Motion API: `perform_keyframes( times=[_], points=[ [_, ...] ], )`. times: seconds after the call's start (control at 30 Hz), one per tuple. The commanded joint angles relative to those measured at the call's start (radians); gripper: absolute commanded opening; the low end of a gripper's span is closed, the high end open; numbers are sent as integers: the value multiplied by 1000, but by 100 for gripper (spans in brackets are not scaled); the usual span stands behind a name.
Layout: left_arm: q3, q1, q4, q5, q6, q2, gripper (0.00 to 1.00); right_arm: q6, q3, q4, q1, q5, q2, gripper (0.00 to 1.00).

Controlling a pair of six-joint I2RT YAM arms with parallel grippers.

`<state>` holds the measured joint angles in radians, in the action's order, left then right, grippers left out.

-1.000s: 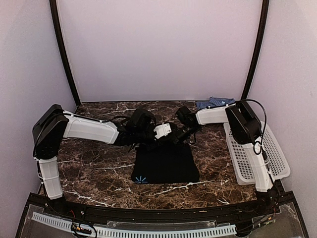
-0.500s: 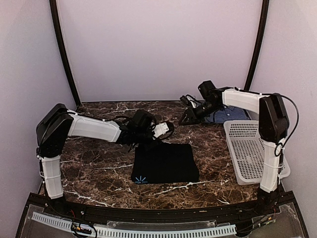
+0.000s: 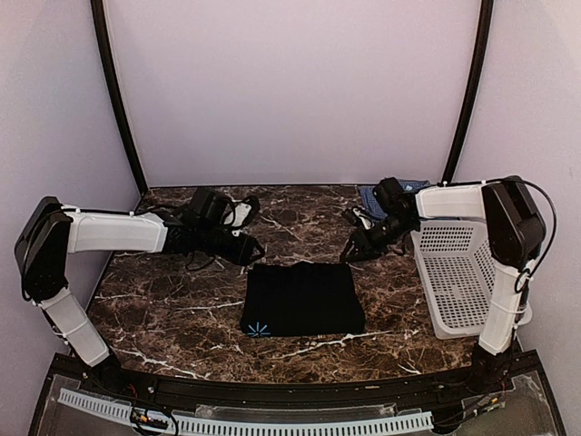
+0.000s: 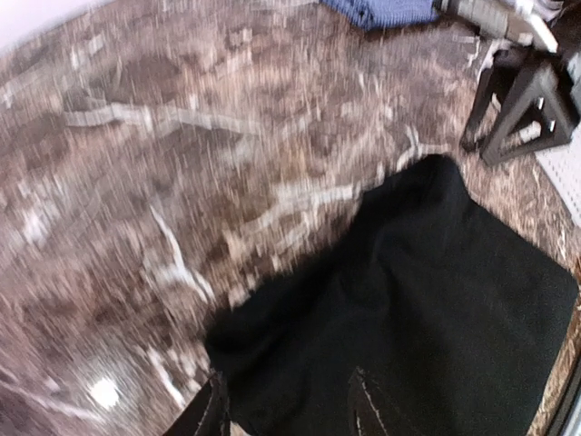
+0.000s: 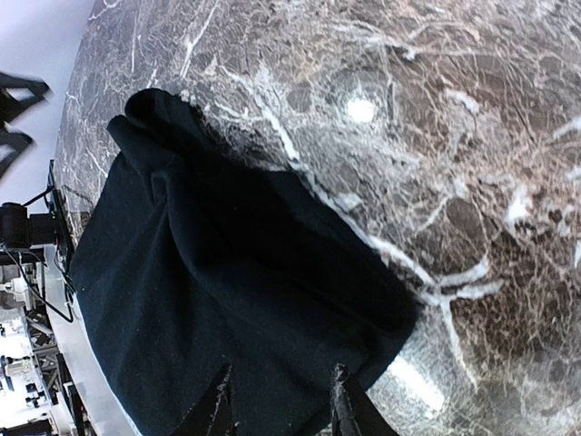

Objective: Fold and stack the mixed laundry pile
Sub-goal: Adjust the square-folded T-shirt at the center of the board.

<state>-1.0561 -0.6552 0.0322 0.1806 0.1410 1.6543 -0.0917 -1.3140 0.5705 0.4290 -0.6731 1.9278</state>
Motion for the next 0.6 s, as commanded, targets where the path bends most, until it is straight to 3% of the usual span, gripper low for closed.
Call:
perform_keyframes(
  times=[0.0, 0.2, 0.4, 0.57],
  points=[
    [53, -6, 11, 42, 119, -27, 44, -16, -27, -66, 2, -45, 49, 32],
    [58, -1, 19, 8, 120, -30, 44, -19, -31, -79, 4, -74, 90, 25],
    [68, 5, 15, 1, 131, -24, 44, -25, -23, -90, 8, -71, 122, 32],
    [93, 12, 4, -3, 148, -21, 44, -27, -7, -78, 13, -9, 95, 32]
  ],
)
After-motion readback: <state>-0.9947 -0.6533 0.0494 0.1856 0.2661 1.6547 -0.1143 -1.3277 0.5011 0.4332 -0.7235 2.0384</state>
